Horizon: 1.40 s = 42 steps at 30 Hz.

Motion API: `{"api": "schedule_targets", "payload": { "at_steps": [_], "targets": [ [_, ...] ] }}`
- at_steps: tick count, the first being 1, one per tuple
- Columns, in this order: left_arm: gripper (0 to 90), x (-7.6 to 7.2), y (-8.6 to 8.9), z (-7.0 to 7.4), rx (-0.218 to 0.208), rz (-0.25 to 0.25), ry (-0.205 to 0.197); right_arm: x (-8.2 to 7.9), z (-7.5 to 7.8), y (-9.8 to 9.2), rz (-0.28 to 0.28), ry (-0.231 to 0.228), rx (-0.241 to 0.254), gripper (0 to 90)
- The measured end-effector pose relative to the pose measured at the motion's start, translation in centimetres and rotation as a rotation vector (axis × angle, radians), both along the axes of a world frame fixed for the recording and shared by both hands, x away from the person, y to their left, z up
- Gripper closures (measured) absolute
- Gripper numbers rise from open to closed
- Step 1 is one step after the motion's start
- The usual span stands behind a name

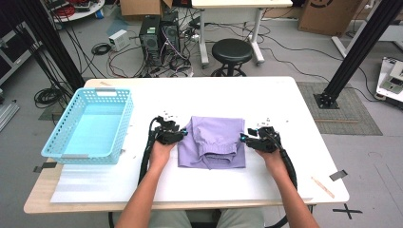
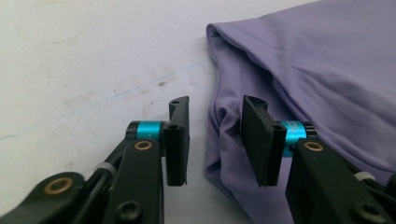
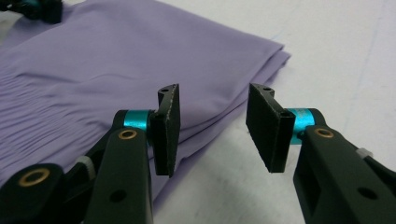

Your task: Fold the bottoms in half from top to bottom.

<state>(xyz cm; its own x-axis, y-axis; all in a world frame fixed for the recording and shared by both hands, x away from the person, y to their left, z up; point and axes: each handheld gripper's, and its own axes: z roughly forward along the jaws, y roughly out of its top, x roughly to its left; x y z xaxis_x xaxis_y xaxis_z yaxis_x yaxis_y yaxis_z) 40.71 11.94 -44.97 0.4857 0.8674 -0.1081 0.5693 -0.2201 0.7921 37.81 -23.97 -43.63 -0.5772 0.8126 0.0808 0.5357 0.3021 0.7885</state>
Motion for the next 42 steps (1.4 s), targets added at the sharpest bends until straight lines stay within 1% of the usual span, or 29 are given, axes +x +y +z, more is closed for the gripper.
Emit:
{"api": "schedule_targets", "payload": {
  "at_steps": [1,3,4,5,6,7,9,11,12,13,15,16,17,18,19,22,25,26,27,28,29,31,32,34,35,36,38,40,42],
  "targets": [
    [61.0,-0.2,0.2,0.0,-0.016,-0.009,0.001,-0.3,0.0,0.0,0.009,-0.005,-0.002,55.9],
    [60.0,-0.7,0.5,0.1,-0.020,-0.023,-0.004,-1.0,0.0,0.0,0.023,-0.014,-0.002,58.2],
    [60.5,-0.8,0.6,0.0,-0.015,-0.027,-0.001,-1.2,0.0,-0.1,0.025,-0.013,-0.001,59.5],
    [62.0,-0.8,0.8,-0.1,-0.013,-0.032,0.014,-1.5,-0.1,-0.2,0.031,-0.017,-0.005,59.8],
    [65.1,-0.8,0.9,-0.1,-0.015,-0.040,0.029,-1.6,-0.2,-0.3,0.034,-0.009,-0.008,61.0],
    [69.0,-0.8,0.8,-0.1,-0.012,-0.043,0.030,-1.8,-0.3,-0.3,0.035,0.003,-0.013,62.0],
    [78.1,-0.9,0.6,-0.1,0.021,-0.044,0.020,-2.0,-0.6,-0.4,0.039,0.026,-0.017,62.3],
    [87.4,-1.1,0.5,-0.1,0.033,-0.051,0.014,-2.2,-1.0,-0.4,0.048,0.051,-0.018,65.8],
    [87.6,-1.2,0.5,-0.1,0.036,-0.046,0.011,-2.4,-1.2,-0.3,0.052,0.063,-0.027,66.3],
    [87.8,-1.3,0.4,-0.1,0.046,-0.043,0.008,-2.5,-1.3,-0.2,0.062,0.074,-0.041,70.7],
    [88.2,-1.6,0.4,-0.1,0.042,-0.031,0.005,-2.8,-1.3,0.3,0.094,0.068,-0.077,86.7],
    [88.3,-1.8,0.4,-0.1,0.037,-0.027,0.008,-3.0,-1.3,0.5,0.105,0.057,-0.093,89.3],
    [88.5,-1.9,0.5,-0.1,0.034,-0.029,0.014,-3.2,-1.3,0.8,0.100,0.043,-0.118,90.0],
    [88.5,-2.0,0.5,-0.1,0.033,-0.023,0.016,-3.3,-1.2,0.9,0.096,0.046,-0.126,90.0],
    [88.5,-2.2,0.6,-0.1,0.029,-0.024,0.018,-3.3,-1.1,0.8,0.092,0.057,-0.124,90.0],
    [88.6,-2.9,0.9,0.0,0.015,-0.024,0.030,-3.3,-1.1,0.5,0.090,0.062,-0.132,90.0],
    [88.5,-3.3,1.1,-0.1,0.009,-0.017,0.018,-3.4,-0.9,0.5,0.088,0.051,-0.149,88.2],
    [88.2,-3.3,1.1,-0.1,0.006,-0.011,0.017,-3.5,-0.9,0.5,0.098,0.036,-0.149,79.1],
    [87.4,-3.3,1.2,-0.1,0.001,-0.005,0.013,-3.6,-0.8,0.5,0.103,0.032,-0.127,74.9],
    [84.9,-3.2,1.3,0.0,-0.008,0.000,0.005,-3.8,-0.6,0.4,0.114,0.028,-0.099,74.4],
    [79.7,-3.2,1.5,0.0,-0.025,0.004,-0.004,-4.1,-0.5,0.3,0.132,0.011,-0.081,74.3],
    [70.2,-3.2,1.9,0.2,-0.061,0.007,-0.026,-4.8,-0.3,0.4,0.184,0.002,-0.069,77.3],
    [68.0,-3.2,2.2,0.2,-0.074,0.002,-0.040,-5.1,-0.4,0.6,0.214,0.004,-0.078,79.5],
    [63.9,-3.2,2.5,0.4,-0.105,-0.002,-0.062,-5.5,-0.9,0.8,0.255,0.028,-0.112,79.9],
    [62.5,-3.3,2.6,0.6,-0.115,-0.002,-0.073,-5.7,-1.2,0.8,0.255,0.037,-0.136,79.7],
    [61.6,-3.4,2.7,0.7,-0.119,0.000,-0.082,-5.9,-1.3,0.5,0.260,0.029,-0.125,79.3],
    [58.0,-3.6,2.8,1.0,-0.135,-0.002,-0.095,-6.1,-1.2,0.0,0.266,0.032,-0.123,77.1],
    [56.9,-3.8,2.9,1.1,-0.139,-0.012,-0.110,-6.3,-1.1,-0.9,0.276,0.044,-0.100,73.4],
    [57.0,-3.9,2.9,1.2,-0.141,-0.022,-0.115,-6.5,-0.9,-1.5,0.267,0.039,-0.076,73.4]
  ]
}}
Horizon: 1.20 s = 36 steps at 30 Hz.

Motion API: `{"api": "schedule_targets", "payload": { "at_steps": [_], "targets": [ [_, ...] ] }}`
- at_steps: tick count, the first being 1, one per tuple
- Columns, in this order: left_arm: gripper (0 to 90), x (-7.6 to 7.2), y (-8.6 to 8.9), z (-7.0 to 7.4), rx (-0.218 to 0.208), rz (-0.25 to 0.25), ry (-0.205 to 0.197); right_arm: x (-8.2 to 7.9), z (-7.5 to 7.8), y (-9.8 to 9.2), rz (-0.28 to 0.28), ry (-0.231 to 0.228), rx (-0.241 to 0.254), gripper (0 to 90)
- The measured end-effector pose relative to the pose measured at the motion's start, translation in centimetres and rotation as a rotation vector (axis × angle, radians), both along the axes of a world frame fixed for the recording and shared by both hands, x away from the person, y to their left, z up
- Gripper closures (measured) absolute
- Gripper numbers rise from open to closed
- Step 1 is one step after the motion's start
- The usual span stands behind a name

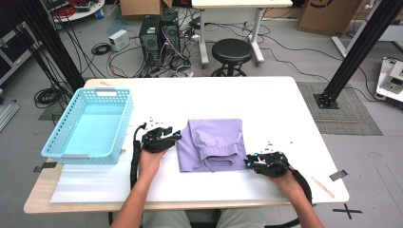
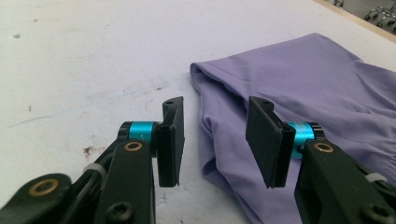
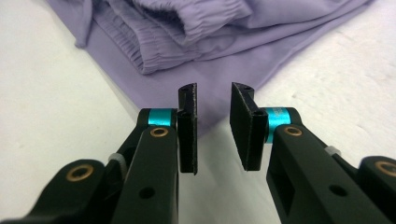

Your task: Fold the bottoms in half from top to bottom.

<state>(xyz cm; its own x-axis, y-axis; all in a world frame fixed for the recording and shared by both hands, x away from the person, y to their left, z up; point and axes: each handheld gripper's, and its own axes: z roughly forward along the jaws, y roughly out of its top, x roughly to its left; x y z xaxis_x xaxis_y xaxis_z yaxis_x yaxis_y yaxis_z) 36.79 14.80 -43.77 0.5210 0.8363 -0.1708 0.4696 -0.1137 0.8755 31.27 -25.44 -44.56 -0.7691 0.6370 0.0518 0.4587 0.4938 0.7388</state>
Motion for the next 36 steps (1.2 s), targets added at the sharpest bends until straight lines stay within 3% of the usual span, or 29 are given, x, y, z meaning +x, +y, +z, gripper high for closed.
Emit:
{"api": "schedule_targets", "payload": {
  "at_steps": [2,5,9,13,16,17,20,27,30,36],
  "targets": [
    [57.6,-0.2,-0.1,-0.1,0.012,-0.012,-0.004,0.0,0.3,-0.6,-0.023,-0.010,0.057,72.8],
    [58.5,-0.4,-0.4,-0.3,0.053,-0.046,-0.025,0.1,0.7,-1.1,-0.062,-0.044,0.101,69.5],
    [66.6,-0.3,-1.1,-0.7,0.075,-0.104,-0.020,0.2,0.9,-1.3,-0.094,-0.072,0.119,66.5],
    [75.1,0.1,-2.2,-1.0,0.133,-0.135,0.028,0.2,1.0,-1.2,-0.098,-0.076,0.124,64.0],
    [75.1,0.6,-2.7,-1.2,0.218,-0.101,0.076,0.3,0.9,-1.1,-0.098,-0.076,0.122,62.8],
    [75.1,0.7,-2.7,-1.2,0.225,-0.093,0.082,0.3,0.9,-1.1,-0.098,-0.076,0.122,62.7],
    [73.5,0.7,-2.6,-1.2,0.265,-0.054,0.061,0.3,0.9,-1.1,-0.102,-0.077,0.119,62.1],
    [69.8,0.2,-1.9,-1.2,0.250,-0.031,0.083,0.5,1.0,-1.3,-0.128,-0.082,0.130,57.3],
    [60.0,0.0,-1.0,-1.1,0.182,-0.018,0.073,0.9,1.3,-0.9,-0.138,-0.090,0.158,51.1],
    [45.0,-0.2,0.3,-0.3,0.055,-0.001,-0.016,2.5,2.4,1.5,-0.124,-0.111,0.198,42.9]
  ]
}}
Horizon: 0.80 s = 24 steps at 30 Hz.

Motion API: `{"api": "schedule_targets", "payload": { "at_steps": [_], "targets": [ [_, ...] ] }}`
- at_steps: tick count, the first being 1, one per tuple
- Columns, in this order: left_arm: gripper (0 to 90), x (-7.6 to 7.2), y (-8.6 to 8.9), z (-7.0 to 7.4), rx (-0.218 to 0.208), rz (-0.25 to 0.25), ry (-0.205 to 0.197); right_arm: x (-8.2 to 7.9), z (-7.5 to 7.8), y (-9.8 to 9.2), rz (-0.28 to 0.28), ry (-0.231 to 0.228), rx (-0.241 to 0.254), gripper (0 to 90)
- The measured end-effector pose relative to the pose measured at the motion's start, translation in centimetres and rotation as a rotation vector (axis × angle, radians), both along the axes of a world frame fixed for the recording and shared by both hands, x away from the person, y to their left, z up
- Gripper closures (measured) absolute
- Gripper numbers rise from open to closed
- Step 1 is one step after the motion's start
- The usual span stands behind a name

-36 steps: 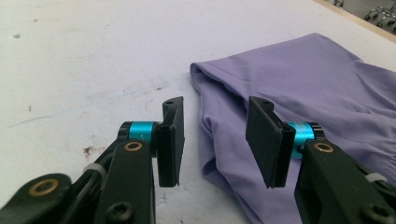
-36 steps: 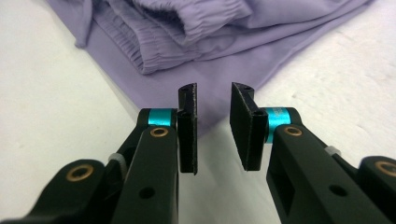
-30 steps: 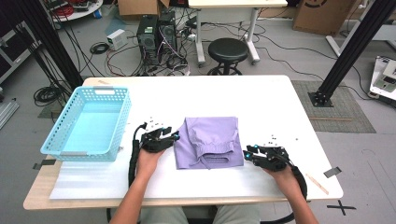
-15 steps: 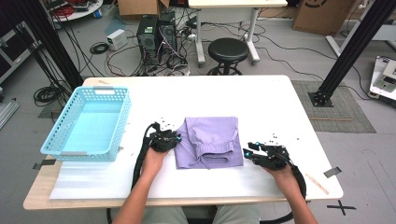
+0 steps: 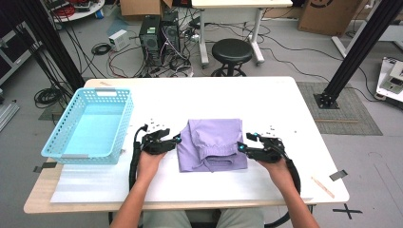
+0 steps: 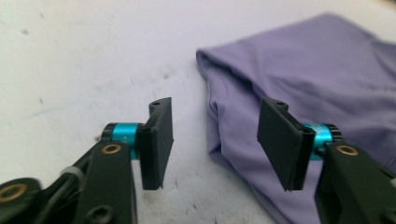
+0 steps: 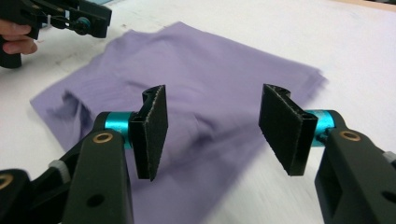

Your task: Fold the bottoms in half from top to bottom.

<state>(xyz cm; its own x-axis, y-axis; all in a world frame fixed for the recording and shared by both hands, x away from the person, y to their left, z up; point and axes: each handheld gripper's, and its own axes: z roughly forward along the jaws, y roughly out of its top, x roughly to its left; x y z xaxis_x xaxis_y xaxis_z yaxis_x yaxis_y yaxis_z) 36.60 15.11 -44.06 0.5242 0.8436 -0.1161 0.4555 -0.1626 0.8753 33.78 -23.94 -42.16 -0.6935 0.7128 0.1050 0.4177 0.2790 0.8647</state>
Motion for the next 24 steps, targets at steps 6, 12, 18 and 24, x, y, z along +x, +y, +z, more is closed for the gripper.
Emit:
{"api": "schedule_targets", "payload": {
  "at_steps": [6,12,18,24],
  "targets": [
    [41.1,-0.1,0.6,0.5,-0.024,0.003,-0.041,2.9,0.6,5.8,0.114,0.038,-0.057,56.9],
    [40.5,-0.2,1.4,0.6,-0.050,0.014,-0.042,4.8,0.0,10.6,0.240,0.118,-0.182,67.3],
    [32.0,-0.3,1.8,0.6,-0.063,0.039,-0.028,4.4,-1.4,12.3,0.335,0.160,-0.269,71.0],
    [32.0,-0.4,1.5,0.5,-0.062,0.023,-0.032,3.3,-1.9,12.1,0.339,0.131,-0.268,65.3]
  ]
}}
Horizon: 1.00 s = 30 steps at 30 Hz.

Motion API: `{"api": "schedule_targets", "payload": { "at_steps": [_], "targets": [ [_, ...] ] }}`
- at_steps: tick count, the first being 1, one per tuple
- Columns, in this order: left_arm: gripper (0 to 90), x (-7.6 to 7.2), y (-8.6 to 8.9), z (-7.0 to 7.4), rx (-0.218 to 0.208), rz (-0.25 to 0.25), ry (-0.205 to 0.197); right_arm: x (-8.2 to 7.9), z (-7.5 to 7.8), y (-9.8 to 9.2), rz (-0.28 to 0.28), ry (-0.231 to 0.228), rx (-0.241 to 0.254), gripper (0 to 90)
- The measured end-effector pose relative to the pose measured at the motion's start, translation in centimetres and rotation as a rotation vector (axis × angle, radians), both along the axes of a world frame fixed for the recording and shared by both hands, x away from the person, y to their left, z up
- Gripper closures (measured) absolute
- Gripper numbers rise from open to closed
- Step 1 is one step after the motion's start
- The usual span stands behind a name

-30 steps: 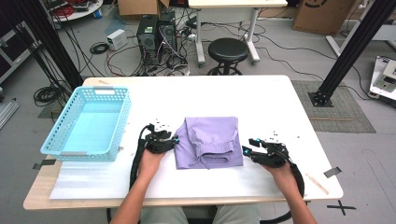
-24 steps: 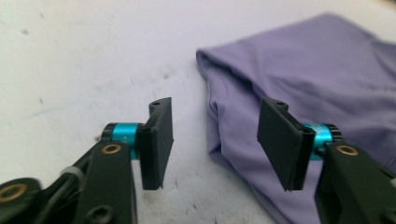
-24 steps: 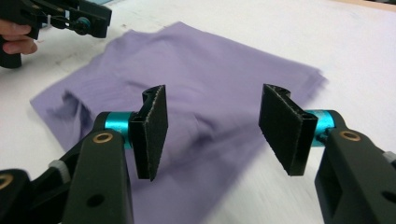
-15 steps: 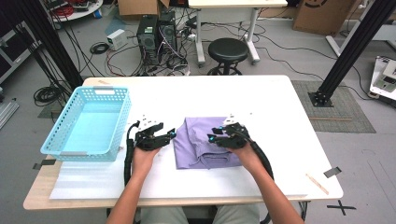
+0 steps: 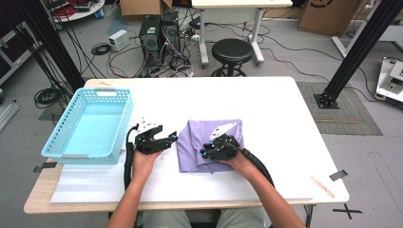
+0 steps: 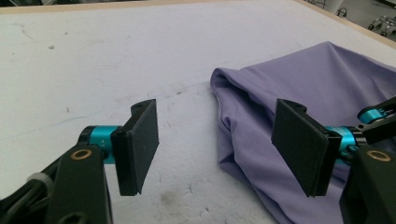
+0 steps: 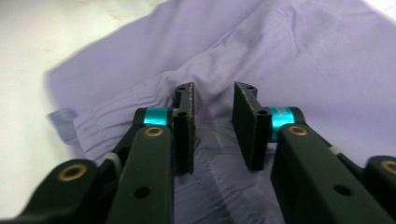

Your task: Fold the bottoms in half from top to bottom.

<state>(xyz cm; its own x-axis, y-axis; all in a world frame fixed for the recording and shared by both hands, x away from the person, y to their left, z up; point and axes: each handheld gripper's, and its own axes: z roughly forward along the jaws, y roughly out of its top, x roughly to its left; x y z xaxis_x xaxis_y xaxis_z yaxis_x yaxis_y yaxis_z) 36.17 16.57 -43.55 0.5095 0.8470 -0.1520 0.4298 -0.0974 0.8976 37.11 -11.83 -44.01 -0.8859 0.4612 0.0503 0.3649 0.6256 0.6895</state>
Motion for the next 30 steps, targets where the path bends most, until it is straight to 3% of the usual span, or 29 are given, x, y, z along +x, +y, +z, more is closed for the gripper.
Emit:
{"api": "schedule_targets", "payload": {
  "at_steps": [2,4,6,8,11,16,22,26,30],
  "targets": [
    [32.0,-0.1,0.0,0.0,-0.015,-0.007,-0.001,-0.2,0.4,-0.7,-0.014,0.005,0.039,57.0],
    [30.3,-0.1,0.1,0.0,-0.023,-0.010,-0.006,-0.3,1.0,-2.9,-0.067,0.007,0.175,54.4],
    [28.5,-0.1,0.1,0.0,-0.030,-0.014,-0.009,-0.1,1.4,-4.7,-0.134,-0.021,0.208,52.4],
    [28.5,-0.1,0.0,0.0,-0.029,-0.012,-0.014,0.6,1.4,-6.5,-0.232,-0.051,0.193,52.3],
    [28.5,-0.1,-0.2,-0.1,-0.029,-0.012,-0.011,1.6,0.8,-8.0,-0.325,-0.066,0.103,57.3],
    [28.5,-0.1,0.0,-0.1,-0.028,-0.014,-0.004,2.3,-0.6,-7.9,-0.333,-0.019,0.016,61.7],
    [28.5,-0.2,0.2,-0.2,-0.037,-0.019,-0.010,1.2,-0.4,-8.7,-0.321,-0.026,0.045,58.0],
    [26.8,-0.3,0.3,-0.2,-0.042,-0.031,-0.017,0.2,0.5,-10.3,-0.351,-0.071,0.141,54.3],
    [25.3,-0.5,0.4,0.0,-0.059,-0.047,-0.040,-1.0,1.1,-12.2,-0.380,-0.126,0.183,44.3]
  ]
}}
